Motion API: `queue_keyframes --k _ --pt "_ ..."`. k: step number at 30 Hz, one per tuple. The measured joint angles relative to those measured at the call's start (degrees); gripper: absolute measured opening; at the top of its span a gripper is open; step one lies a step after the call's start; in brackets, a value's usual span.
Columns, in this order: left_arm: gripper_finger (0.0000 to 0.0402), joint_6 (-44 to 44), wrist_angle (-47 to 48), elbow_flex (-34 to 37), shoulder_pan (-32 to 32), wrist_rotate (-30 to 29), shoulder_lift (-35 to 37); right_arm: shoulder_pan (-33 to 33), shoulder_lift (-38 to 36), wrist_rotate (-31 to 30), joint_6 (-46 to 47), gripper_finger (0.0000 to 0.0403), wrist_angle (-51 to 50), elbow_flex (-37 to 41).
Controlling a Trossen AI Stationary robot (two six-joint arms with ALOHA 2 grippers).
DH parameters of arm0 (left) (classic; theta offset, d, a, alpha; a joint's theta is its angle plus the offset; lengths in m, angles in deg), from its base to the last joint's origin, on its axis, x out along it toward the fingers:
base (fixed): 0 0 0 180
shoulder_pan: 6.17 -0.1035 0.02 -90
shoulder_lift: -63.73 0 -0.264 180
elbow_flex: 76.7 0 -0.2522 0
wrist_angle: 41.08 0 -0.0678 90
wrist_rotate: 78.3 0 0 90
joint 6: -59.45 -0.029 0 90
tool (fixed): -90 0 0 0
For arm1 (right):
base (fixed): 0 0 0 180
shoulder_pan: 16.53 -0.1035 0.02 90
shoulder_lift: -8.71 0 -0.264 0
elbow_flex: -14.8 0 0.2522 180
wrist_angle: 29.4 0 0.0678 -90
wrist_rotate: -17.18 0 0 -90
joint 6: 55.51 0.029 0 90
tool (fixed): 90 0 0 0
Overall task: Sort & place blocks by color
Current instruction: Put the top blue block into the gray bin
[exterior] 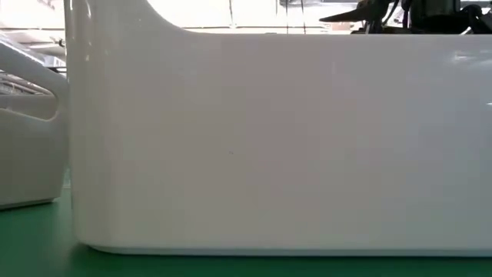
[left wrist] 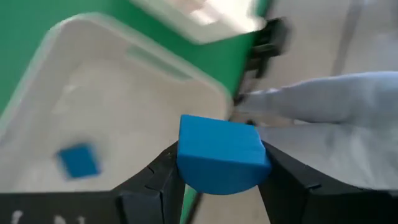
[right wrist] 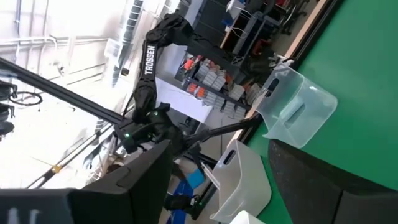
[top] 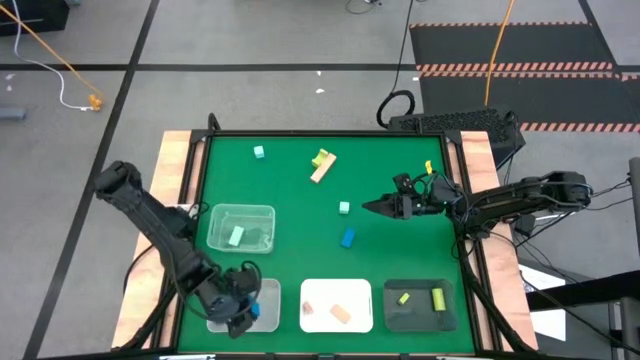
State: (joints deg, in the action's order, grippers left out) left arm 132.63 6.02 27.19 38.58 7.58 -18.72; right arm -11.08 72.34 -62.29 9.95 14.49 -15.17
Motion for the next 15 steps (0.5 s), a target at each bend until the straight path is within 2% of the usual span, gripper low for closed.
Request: queue_keyframes --k 9,15 --pt "0.0173 2.5 3.7 0.0 1.2 0.5 -5.0 -0.7 0.0 0.0 -1.3 0.0253 -2.4 0.0" --pt "0.0176 8.5 7.3 0.0 0.9 4.6 -6.5 -2.5 0.0 0.0 -8.0 0.0253 -16.2 -3.4"
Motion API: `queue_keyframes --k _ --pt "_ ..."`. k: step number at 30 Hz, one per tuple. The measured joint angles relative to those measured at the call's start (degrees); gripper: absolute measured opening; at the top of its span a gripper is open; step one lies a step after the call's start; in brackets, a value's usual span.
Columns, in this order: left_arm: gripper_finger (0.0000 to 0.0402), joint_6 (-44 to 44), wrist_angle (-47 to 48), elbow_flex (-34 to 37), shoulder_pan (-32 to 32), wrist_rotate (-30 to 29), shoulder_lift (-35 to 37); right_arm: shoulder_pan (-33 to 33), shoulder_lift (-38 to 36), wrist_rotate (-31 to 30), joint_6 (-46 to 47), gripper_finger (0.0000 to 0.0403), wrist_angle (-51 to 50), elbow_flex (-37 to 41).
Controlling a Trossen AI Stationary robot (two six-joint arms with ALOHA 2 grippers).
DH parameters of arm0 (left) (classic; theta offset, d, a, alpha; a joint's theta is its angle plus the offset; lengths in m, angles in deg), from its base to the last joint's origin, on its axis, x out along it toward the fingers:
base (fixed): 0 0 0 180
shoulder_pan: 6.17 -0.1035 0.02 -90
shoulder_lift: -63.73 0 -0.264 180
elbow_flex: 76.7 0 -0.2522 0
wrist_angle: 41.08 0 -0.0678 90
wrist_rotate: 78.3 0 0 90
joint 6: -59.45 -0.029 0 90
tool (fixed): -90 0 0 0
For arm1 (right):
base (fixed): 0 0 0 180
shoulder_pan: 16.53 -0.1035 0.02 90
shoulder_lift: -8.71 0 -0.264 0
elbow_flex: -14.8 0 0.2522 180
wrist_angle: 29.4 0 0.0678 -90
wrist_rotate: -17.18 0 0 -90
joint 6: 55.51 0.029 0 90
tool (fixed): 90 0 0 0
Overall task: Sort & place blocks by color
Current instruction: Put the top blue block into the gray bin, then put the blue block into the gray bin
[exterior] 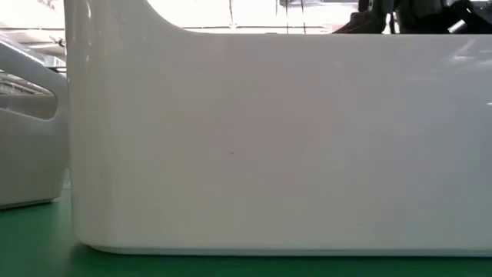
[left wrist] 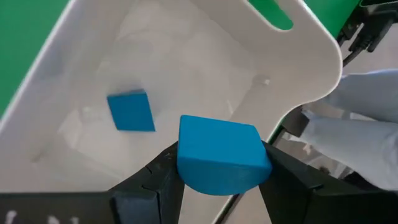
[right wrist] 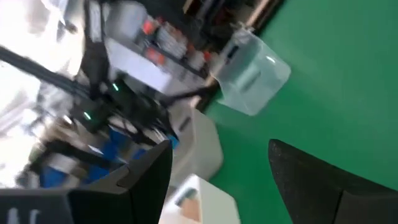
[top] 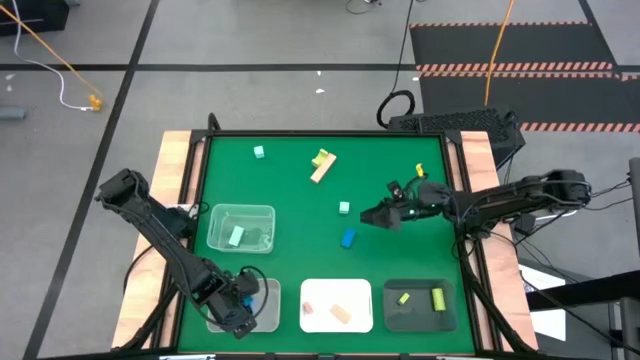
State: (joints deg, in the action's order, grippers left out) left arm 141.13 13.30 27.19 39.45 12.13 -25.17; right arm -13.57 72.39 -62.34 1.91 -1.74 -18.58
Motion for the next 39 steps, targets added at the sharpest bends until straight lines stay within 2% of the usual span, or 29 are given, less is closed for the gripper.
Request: queue_keyframes --k 5,9,11,15,24,31,35,39 --pt "0.0178 2.8 -0.5 0.0 0.0 0.2 0.2 -1.1 0.0 -0.7 -10.5 0.0253 -19.3 -6.9" --pt "0.0178 6.2 -0.3 0.0 -0.4 0.6 0.3 -2.0 0.0 -6.9 -19.9 0.0253 -36.1 -12.8" --pt "0.0178 9.0 -0.2 0.0 -1.0 1.8 0.3 -2.1 0.0 -9.5 -22.5 0.0253 -41.2 -14.6" --pt "0.0179 14.7 0.1 0.0 -2.1 5.4 0.3 -2.1 0.0 -10.6 -23.7 0.0253 -43.9 -15.7" --pt "0.0182 20.6 -0.4 0.0 -3.2 5.6 0.3 -2.3 0.0 -10.3 -23.8 0.0253 -43.9 -15.7" --pt "0.0235 23.2 -0.2 0.0 -3.2 5.6 0.3 -2.3 0.0 -8.8 -26.3 0.0253 -44.6 -15.7" --pt "0.0266 24.0 -0.2 0.0 -3.2 5.6 0.3 -2.3 0.0 -8.9 -32.0 0.0253 -48.5 -15.6" --pt "0.0279 27.5 -0.8 0.0 -3.4 5.6 0.3 -2.3 0.0 -10.3 -39.1 0.0253 -50.6 -15.6"
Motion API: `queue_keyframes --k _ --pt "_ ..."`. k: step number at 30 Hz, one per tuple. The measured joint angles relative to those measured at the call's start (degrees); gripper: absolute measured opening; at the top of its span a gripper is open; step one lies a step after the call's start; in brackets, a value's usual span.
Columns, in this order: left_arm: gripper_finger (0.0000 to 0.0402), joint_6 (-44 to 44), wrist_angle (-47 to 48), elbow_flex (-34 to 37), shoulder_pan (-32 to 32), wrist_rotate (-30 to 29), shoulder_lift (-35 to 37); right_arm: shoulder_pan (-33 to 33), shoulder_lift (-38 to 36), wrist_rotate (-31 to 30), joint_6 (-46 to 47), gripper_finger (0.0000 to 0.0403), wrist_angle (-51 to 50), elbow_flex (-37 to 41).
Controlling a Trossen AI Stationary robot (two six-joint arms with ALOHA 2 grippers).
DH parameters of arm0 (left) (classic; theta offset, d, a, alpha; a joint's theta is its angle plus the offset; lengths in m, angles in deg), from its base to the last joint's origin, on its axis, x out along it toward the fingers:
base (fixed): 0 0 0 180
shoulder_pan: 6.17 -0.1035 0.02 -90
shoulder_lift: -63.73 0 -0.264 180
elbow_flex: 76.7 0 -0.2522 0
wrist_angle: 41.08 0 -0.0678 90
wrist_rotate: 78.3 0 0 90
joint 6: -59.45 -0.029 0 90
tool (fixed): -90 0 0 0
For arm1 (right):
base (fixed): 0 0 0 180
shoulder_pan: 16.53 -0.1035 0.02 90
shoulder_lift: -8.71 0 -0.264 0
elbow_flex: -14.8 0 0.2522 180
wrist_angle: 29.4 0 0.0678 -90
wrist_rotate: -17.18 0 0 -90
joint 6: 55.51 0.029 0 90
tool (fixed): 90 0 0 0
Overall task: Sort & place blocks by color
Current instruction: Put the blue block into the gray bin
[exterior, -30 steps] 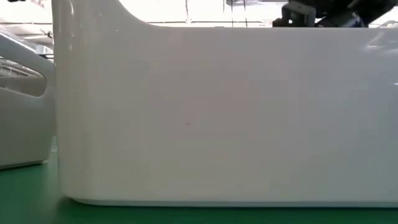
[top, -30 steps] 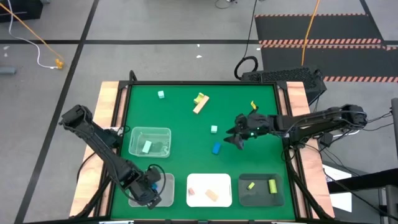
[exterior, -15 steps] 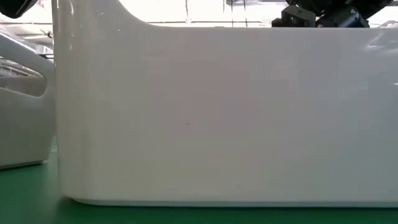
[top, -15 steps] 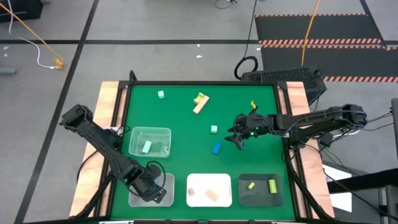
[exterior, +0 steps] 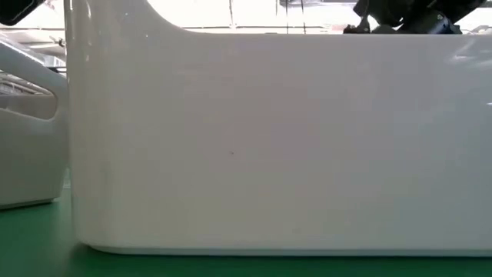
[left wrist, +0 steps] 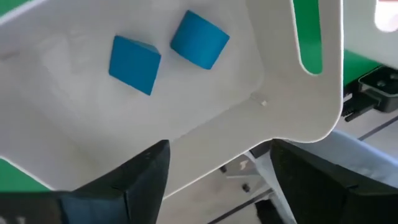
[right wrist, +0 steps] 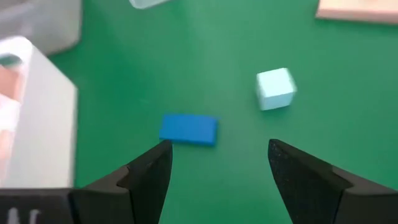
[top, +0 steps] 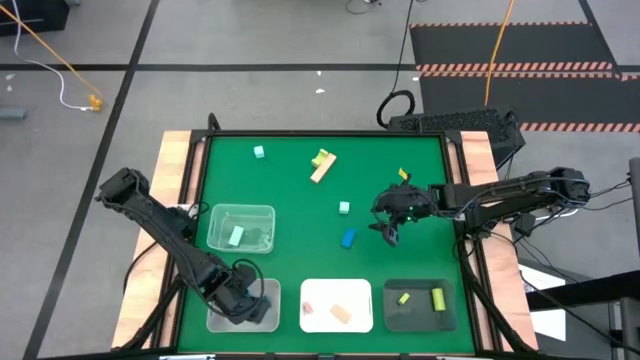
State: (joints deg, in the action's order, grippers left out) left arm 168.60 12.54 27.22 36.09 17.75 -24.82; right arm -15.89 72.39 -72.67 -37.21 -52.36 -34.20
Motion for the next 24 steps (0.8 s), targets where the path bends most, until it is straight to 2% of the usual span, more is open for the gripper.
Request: queue_keyframes --k 4,8,12,15,18,24 --pt "0.0275 4.1 -1.0 0.0 -0.4 -0.1 0.2 0.0 0.0 -3.5 -6.3 0.0253 -0.5 0.0" --pt "0.0274 4.1 -4.6 0.0 -0.6 -3.0 0.5 -0.5 2.0 -3.0 -16.2 0.0253 1.9 0.0" --pt "0.0274 2.9 -10.1 0.0 -1.2 -5.9 0.7 -2.0 6.1 -3.0 -24.6 0.0253 8.5 0.0" --pt "0.0274 1.4 -14.9 0.0 -1.9 -9.7 0.9 -3.1 9.8 -3.0 -25.0 0.0253 12.6 0.0" --pt "0.0274 -1.3 -19.7 0.0 -2.7 -14.6 1.7 -3.4 11.9 -3.4 -21.2 0.0253 12.3 0.0" --pt "0.0273 -13.2 -28.4 0.0 -5.9 -21.4 2.9 -3.4 10.4 -6.1 -16.7 0.0253 11.5 0.0"
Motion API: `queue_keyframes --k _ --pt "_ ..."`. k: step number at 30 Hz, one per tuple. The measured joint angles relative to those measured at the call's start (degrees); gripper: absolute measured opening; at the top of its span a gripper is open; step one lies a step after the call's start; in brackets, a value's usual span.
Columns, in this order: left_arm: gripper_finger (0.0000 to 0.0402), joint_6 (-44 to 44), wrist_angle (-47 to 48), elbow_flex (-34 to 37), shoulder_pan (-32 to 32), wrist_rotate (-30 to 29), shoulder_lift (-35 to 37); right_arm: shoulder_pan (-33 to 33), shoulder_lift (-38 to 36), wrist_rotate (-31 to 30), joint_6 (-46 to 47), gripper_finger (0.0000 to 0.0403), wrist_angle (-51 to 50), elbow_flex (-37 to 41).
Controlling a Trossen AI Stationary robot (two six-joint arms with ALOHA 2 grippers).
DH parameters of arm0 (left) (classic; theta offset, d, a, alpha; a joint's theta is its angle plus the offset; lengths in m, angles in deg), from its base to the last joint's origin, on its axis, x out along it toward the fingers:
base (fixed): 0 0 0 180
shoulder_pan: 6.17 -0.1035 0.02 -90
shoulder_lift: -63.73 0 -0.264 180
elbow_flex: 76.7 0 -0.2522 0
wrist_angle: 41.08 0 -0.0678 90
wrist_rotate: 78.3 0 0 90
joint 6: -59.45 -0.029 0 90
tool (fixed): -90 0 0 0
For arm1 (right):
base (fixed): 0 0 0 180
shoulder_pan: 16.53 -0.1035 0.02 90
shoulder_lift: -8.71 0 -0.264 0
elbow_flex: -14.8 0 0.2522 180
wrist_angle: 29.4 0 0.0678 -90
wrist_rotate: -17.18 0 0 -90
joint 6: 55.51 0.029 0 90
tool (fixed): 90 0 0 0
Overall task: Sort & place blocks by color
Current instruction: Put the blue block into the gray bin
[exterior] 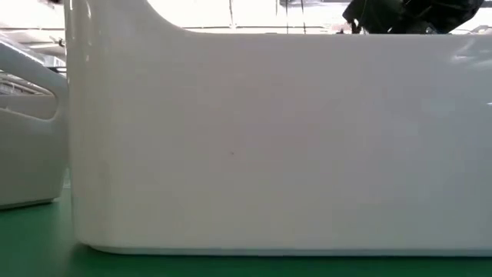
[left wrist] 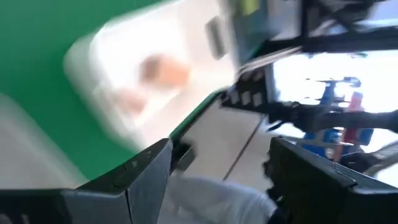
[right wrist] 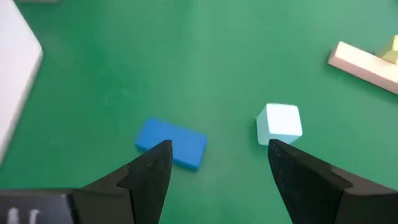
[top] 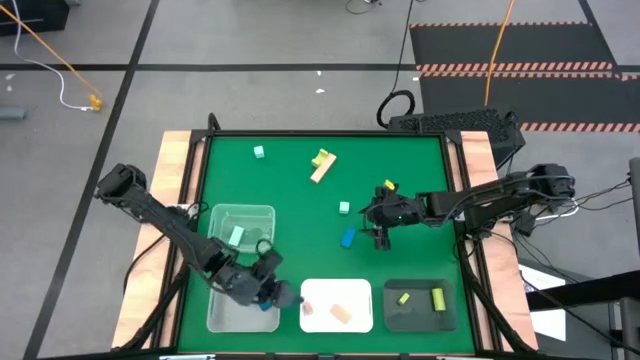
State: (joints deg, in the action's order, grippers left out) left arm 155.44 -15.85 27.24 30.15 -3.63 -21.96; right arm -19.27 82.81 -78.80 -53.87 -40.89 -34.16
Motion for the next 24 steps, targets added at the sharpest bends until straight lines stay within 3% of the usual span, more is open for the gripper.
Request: queue_keyframes --k 9,12,17,24 --pt "0.0273 -24.6 -3.3 0.0 -13.2 -1.2 0.4 0.0 -7.3 -0.5 16.9 0.0253 -3.0 0.0" --pt "0.0273 -31.2 -4.3 0.0 -19.4 1.1 0.4 0.0 -9.3 -2.5 20.8 0.0253 -5.0 0.0" --pt "0.0273 -36.6 -4.0 0.0 -27.4 4.1 -1.5 0.0 -11.3 -3.0 26.8 0.0253 -9.8 0.0" --pt "0.0273 -41.2 -8.3 0.0 -29.5 4.8 -8.3 0.0 -11.8 -1.2 29.2 0.0253 -14.4 0.0"
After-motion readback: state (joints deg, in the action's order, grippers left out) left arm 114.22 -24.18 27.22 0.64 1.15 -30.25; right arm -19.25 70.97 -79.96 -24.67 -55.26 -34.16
